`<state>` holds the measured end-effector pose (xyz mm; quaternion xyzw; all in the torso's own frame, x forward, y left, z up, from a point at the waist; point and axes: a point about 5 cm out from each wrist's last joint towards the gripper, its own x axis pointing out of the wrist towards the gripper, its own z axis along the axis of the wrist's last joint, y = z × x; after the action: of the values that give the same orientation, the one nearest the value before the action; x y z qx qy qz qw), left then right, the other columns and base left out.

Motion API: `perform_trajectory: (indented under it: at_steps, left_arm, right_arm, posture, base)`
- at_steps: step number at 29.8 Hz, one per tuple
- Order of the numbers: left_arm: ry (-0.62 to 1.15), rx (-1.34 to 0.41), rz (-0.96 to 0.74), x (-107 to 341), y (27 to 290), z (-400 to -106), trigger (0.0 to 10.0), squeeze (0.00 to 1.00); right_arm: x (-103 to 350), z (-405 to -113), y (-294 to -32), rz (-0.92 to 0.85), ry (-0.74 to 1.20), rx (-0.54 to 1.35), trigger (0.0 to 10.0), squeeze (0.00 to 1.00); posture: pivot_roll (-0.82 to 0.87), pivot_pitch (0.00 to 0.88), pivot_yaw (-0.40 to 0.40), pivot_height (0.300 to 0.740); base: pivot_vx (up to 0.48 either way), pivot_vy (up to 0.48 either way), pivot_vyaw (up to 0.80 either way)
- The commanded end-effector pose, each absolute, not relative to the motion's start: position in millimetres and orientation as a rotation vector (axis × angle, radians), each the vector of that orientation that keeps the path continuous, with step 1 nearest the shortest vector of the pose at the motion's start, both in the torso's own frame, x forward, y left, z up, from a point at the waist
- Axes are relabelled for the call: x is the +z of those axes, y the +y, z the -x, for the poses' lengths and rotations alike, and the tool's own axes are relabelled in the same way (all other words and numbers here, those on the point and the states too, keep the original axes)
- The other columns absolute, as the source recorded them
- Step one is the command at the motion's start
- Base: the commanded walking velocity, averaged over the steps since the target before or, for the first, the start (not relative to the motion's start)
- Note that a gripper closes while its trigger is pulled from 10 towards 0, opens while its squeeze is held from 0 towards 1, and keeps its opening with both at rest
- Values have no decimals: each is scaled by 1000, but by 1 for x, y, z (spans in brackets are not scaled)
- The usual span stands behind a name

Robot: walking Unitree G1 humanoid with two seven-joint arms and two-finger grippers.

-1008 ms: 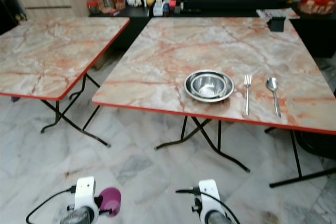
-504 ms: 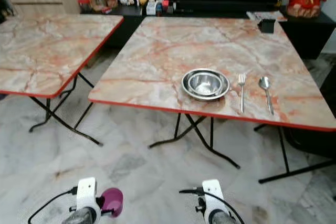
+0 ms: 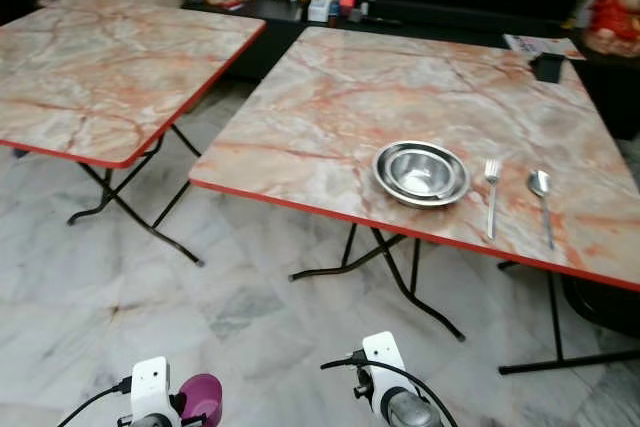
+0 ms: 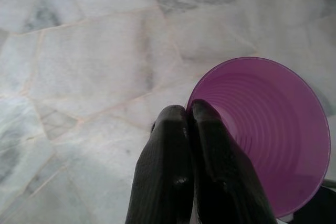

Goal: Setting the table

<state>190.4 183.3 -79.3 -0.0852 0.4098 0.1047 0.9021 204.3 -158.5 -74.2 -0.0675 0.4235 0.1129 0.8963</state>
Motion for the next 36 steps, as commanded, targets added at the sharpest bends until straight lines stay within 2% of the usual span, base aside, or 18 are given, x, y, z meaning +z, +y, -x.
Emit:
perform_trajectory:
  at_steps: [1, 25, 28, 36]
  left_arm:
    - [838, 227, 174, -79, 185, -189, 10000, 0]
    - [809, 206, 163, -72, 185, -203, 10000, 0]
    - [809, 204, 163, -72, 185, -203, 10000, 0]
    - [809, 201, 163, -72, 184, -203, 10000, 0]
  right_arm:
    - [-74, -205, -157, 149, 879, 244, 10000, 0]
    - [-74, -205, -160, 103, 876, 185, 10000, 0]
    - [-74, -205, -159, 112, 881, 185, 10000, 0]
    - [-73, -206, -160, 110, 872, 179, 10000, 0]
  posture:
    - [-67, 0, -46, 740]
    - [-118, 0, -8, 740]
    - [-117, 0, -9, 740]
    - [-123, 0, -7, 740]
  base:
    - [0, 0, 0]
    - [0, 0, 0]
    - [0, 0, -788]
    - [0, 0, 0]
